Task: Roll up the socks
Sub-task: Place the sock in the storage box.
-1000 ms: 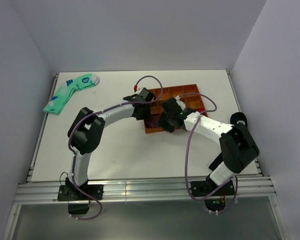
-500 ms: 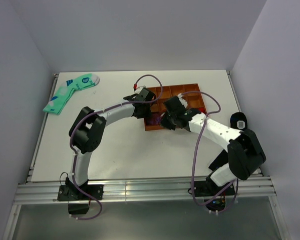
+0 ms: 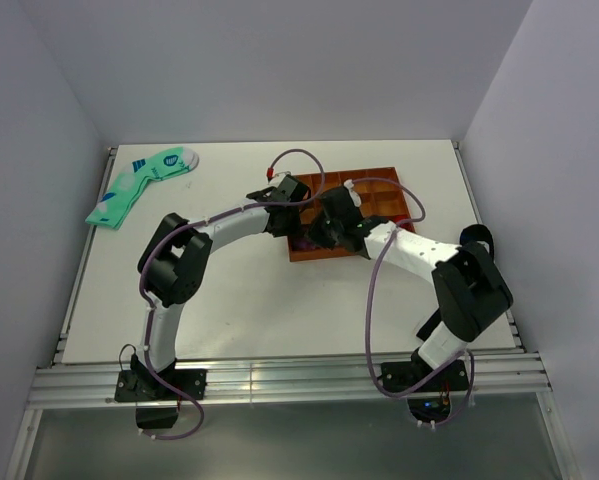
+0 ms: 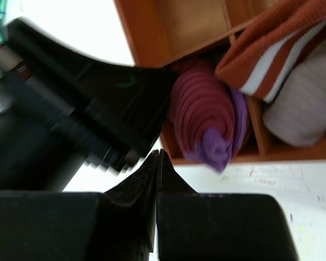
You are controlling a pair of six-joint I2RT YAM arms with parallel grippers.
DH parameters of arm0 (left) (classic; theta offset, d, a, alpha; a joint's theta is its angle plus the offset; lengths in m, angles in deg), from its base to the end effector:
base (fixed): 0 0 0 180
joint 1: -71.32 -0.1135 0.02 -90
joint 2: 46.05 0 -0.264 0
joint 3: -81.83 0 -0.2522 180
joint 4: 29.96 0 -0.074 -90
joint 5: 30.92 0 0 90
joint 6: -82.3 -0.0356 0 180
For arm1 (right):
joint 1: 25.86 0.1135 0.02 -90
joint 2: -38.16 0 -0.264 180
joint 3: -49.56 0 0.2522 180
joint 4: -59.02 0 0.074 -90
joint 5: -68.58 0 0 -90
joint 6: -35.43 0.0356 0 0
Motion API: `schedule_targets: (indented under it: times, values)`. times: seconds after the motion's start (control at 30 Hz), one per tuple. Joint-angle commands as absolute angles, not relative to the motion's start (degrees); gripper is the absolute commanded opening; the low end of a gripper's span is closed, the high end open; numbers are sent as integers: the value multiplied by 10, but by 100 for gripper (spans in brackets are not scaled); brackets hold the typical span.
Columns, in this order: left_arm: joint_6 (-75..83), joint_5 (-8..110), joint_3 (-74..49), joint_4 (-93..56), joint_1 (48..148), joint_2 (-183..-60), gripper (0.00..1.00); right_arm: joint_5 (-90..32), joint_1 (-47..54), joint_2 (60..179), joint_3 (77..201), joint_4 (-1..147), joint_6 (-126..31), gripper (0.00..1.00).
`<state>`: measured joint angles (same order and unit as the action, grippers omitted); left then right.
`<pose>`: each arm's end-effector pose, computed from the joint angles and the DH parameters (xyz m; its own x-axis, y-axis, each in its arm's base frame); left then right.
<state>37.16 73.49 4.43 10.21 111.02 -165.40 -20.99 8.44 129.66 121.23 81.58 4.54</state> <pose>0.3520 -0.2807 0.1800 -0.8197 -0.2075 -0.5340 -0.0903 0.9673 -0.2372 0.2852 0.1943 0.2180 -0.7656 0.5165 -0.3835 0.1910 0.7517 0.6312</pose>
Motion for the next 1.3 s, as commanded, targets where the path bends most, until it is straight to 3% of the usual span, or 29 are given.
schedule_targets:
  times: [0.0,0.93,1.27]
  values:
    - [366,748,47,142,1102,-1672,37,-212,78,1328,1240,783,52,0]
    - [358,747,47,147,1089,-1672,36,-55,42,1356,1161,863,80,0]
    - [362,739,51,146,1088,-1673,36,-29,38,1421,1160,893,108,0]
